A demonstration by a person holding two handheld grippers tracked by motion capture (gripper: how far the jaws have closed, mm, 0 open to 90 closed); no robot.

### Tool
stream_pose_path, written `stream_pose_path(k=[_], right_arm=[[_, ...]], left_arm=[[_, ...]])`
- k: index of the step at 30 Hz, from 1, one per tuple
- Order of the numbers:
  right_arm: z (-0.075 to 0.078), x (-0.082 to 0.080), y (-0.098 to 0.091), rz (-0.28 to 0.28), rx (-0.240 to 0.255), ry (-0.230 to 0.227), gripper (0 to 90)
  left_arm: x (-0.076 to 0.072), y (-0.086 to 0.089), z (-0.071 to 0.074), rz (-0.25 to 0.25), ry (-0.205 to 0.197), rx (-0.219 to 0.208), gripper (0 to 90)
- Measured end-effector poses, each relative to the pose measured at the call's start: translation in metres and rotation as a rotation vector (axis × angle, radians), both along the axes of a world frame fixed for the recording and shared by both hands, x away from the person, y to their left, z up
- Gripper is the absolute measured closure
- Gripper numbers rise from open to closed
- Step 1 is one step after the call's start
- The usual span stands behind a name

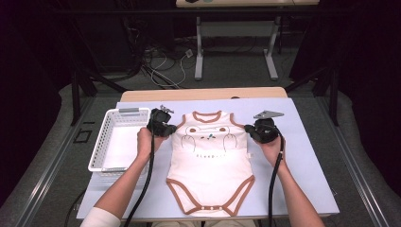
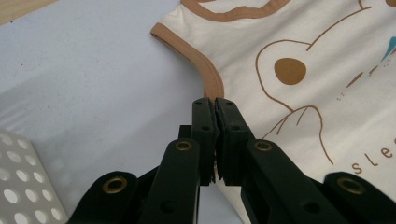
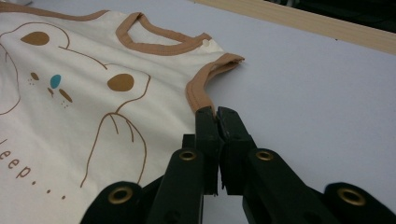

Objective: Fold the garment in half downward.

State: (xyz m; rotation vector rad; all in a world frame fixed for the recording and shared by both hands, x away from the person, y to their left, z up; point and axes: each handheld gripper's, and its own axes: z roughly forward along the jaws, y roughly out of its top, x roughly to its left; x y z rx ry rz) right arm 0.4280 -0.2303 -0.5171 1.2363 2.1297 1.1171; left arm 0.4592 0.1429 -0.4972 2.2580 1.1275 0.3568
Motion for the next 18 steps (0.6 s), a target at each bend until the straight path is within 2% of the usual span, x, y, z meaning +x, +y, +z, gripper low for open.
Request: stream_pose_path(k=[10,18], right_arm=[[0.007,-0.015,-0.001,0.036,-0.012,-0.006,87.4],[0.008,-0.026,-0.002,0.069,-0.031,-0.001,87.4]], left_arm=[[-0.011,0.002,0.002,-0.028,-0.006,0.004,87.1],[-0.022,0.001,0.005,-0.063,-0.004,0.034,87.1]])
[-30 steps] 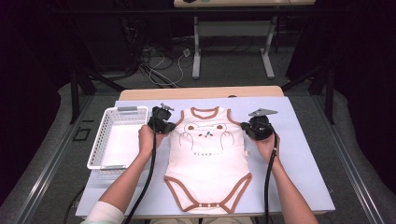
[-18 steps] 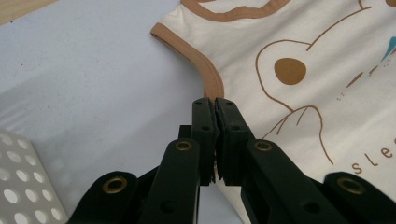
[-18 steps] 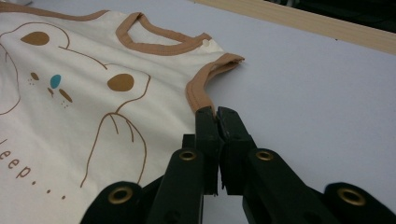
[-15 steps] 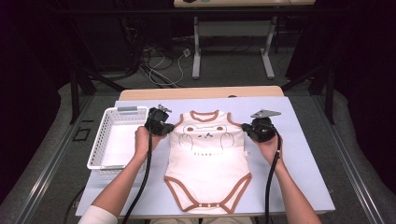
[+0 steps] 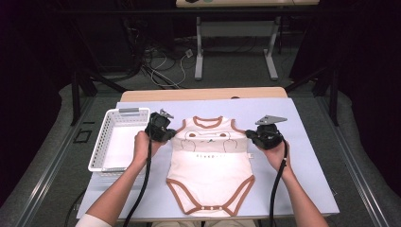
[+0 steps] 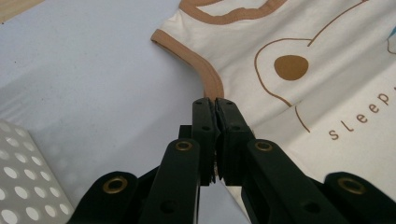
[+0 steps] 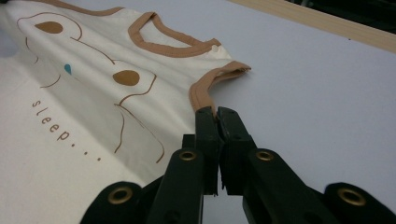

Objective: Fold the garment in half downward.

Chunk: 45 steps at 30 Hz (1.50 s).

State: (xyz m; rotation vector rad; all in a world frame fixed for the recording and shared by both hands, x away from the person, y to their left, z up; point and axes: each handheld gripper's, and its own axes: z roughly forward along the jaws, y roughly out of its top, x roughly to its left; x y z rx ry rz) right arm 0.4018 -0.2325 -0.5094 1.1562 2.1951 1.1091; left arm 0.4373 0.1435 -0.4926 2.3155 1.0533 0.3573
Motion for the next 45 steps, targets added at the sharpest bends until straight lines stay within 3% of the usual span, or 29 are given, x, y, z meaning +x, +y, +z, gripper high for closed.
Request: stream_pose_path(k=[10,15,18,24,29,36,42,45], right_arm=[[-0.002,-0.015,0.000,0.047,-0.049,0.028,87.2],[-0.004,-0.023,0.004,0.071,-0.087,0.064,87.2],[-0.007,-0.027,0.005,0.073,-0.107,0.075,87.2],[-0.015,-0.030,0.007,0.084,-0.133,0.109,87.2],[-0.023,-0.031,0.007,0.099,-0.166,0.138,87.2],[-0.031,-0.029,0.009,0.096,-0.178,0.178,86.9],[-0.033,-0.028,0.009,0.089,-0.181,0.185,85.8],[-0.032,-0.027,0.008,0.095,-0.189,0.178,79.2]], left_arm=[[-0.014,-0.006,-0.002,-0.043,0.007,0.080,87.0],[-0.019,-0.011,-0.006,-0.063,0.015,0.138,87.0],[-0.022,-0.014,-0.009,-0.072,0.028,0.178,87.0],[-0.025,-0.017,-0.017,-0.081,0.053,0.206,87.0],[-0.028,-0.022,-0.022,-0.101,0.069,0.266,86.9],[-0.027,-0.027,-0.028,-0.106,0.114,0.296,86.6],[-0.024,-0.029,-0.031,-0.112,0.135,0.323,85.5],[-0.023,-0.028,-0.029,-0.101,0.143,0.306,80.0]])
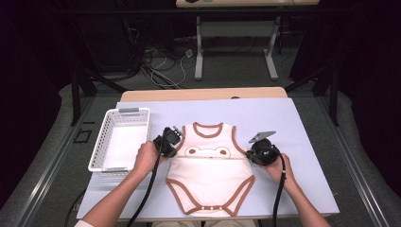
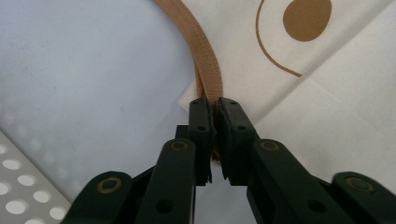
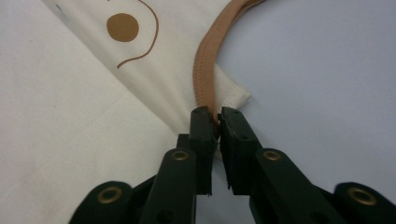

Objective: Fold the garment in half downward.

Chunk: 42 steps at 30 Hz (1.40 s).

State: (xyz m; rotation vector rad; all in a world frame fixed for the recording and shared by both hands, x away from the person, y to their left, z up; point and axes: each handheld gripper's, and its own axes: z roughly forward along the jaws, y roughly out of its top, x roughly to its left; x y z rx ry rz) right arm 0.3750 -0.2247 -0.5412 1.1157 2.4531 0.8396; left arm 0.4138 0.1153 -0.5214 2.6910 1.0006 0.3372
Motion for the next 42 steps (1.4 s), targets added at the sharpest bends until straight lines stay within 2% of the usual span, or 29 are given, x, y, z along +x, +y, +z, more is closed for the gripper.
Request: stream_pose_path(k=[2,3,4,7,11,13,15,21,27,30,34,39,42], right_arm=[[0.004,0.000,0.000,-0.004,0.002,0.003,66.9],[0.005,0.000,0.000,-0.005,0.022,-0.007,65.1],[0.007,0.001,-0.001,-0.005,0.016,-0.010,62.9],[0.014,0.003,0.000,-0.013,0.039,-0.025,55.5],[0.019,0.010,0.007,-0.021,0.065,-0.049,52.2],[0.020,0.015,0.012,-0.027,0.070,-0.050,52.7],[0.019,0.020,0.016,-0.029,0.081,-0.054,53.9],[0.015,0.034,0.028,-0.065,0.104,-0.040,58.6],[0.003,0.045,0.034,-0.100,0.130,0.001,62.1],[0.000,0.048,0.036,-0.128,0.113,0.018,63.7],[-0.006,0.051,0.038,-0.141,0.126,0.045,67.2],[-0.010,0.052,0.038,-0.145,0.108,0.049,73.3],[-0.011,0.052,0.037,-0.131,0.123,0.048,79.3]], left_arm=[[0.001,0.002,0.004,0.005,-0.007,-0.022,68.6],[0.001,0.003,0.007,0.008,-0.010,-0.041,63.4],[0.002,0.005,0.010,0.011,-0.018,-0.064,59.6],[0.006,0.008,0.017,0.037,-0.023,-0.120,46.9],[0.015,0.007,0.020,0.067,-0.030,-0.195,38.9],[0.019,0.005,0.019,0.074,-0.032,-0.199,36.9],[0.023,0.002,0.017,0.095,-0.025,-0.223,35.9],[0.034,-0.006,0.006,0.127,-0.015,-0.229,37.7],[0.046,-0.008,-0.005,0.167,-0.004,-0.243,46.2],[0.049,-0.007,-0.011,0.189,0.005,-0.256,49.8],[0.052,-0.007,-0.016,0.194,0.006,-0.262,56.7],[0.048,-0.007,-0.019,0.195,-0.034,-0.270,65.1],[0.044,-0.006,-0.020,0.177,-0.042,-0.276,75.3]])
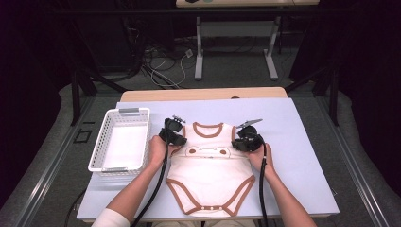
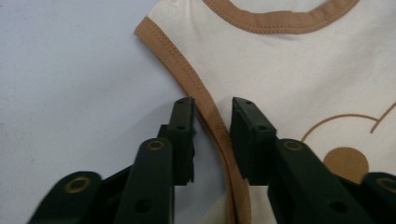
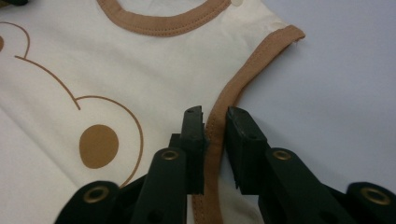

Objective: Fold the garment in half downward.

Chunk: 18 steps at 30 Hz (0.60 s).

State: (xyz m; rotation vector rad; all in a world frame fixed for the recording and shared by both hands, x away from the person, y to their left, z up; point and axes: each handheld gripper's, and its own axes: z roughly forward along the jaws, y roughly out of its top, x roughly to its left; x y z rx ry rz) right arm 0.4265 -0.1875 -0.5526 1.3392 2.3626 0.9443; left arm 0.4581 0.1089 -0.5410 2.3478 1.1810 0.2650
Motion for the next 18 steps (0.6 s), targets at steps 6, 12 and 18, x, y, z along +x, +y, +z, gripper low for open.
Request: stream_pose_path(k=[6,12,18], right_arm=[[-0.001,-0.002,-0.001,0.001,0.024,-0.004,86.4],[0.003,-0.007,0.000,0.015,0.025,-0.037,87.0],[0.011,-0.012,-0.001,0.026,0.024,-0.070,87.0]], left_arm=[[-0.002,-0.002,0.001,-0.012,0.002,-0.007,85.5],[-0.008,-0.003,0.003,-0.007,-0.035,-0.015,86.7],[-0.013,0.000,0.011,-0.014,-0.057,-0.032,86.7]])
